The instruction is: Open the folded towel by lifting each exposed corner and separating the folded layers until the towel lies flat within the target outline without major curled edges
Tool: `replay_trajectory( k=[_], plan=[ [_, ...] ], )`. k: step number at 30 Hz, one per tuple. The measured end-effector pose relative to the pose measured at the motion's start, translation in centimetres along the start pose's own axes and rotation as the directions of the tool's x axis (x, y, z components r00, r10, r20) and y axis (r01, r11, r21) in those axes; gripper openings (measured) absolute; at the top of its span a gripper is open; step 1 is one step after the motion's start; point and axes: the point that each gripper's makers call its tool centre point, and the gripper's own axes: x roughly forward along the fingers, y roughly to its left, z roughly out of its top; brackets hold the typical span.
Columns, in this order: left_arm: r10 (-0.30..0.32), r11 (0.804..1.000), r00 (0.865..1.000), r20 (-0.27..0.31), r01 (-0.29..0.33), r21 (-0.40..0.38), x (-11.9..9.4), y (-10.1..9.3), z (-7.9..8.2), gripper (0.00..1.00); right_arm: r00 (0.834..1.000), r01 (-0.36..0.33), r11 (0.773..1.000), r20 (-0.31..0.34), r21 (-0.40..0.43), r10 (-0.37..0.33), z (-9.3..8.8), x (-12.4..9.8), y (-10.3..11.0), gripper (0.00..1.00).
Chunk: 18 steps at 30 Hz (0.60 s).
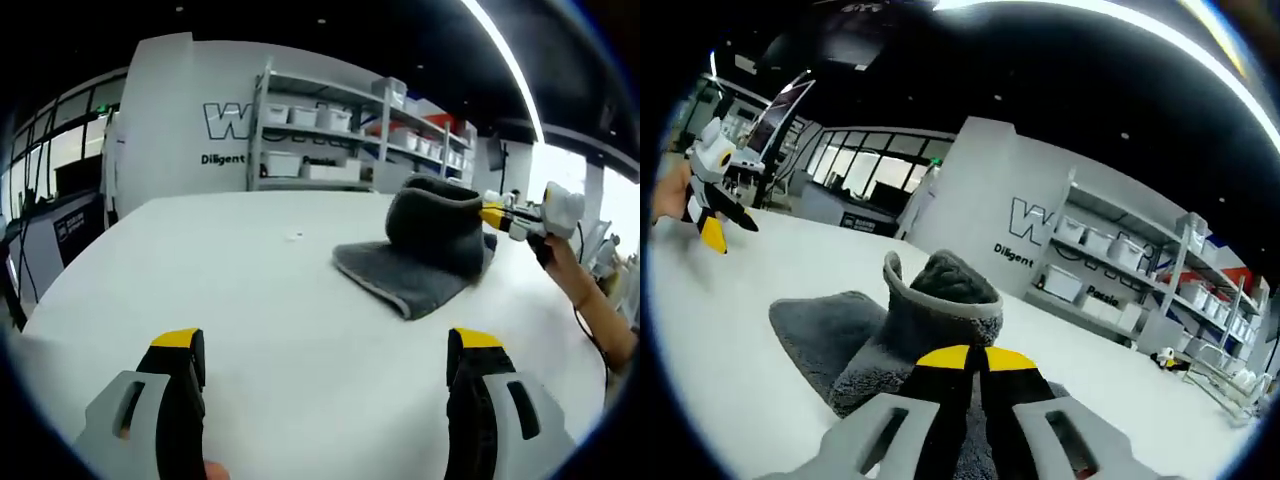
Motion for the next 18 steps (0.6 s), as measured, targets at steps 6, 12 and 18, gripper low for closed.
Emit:
replay_trajectory(
  k=[6, 12, 18],
  plan=[
    [-0.003, 1.000, 1.000, 0.000, 0.003, -0.003, 0.0, -0.1, -0.1, 0.99, 1.000, 0.027, 1.000, -0.004, -0.006, -0.027, -0.4, -0.5, -1.1, 0.00],
    [-0.002, 1.000, 1.000, -0.005, 0.002, -0.005, -0.1, -0.2, -0.2, 0.99, 0.999, 0.050, 0.999, -0.021, -0.023, -0.050, -1.2, -0.9, -2.3, 0.00],
    [0.002, 1.000, 1.000, -0.009, -0.002, -0.005, -0.1, -0.2, -0.4, 0.99, 0.996, 0.075, 0.997, -0.046, -0.013, -0.076, -2.4, -1.2, -3.7, 0.00]
  ],
)
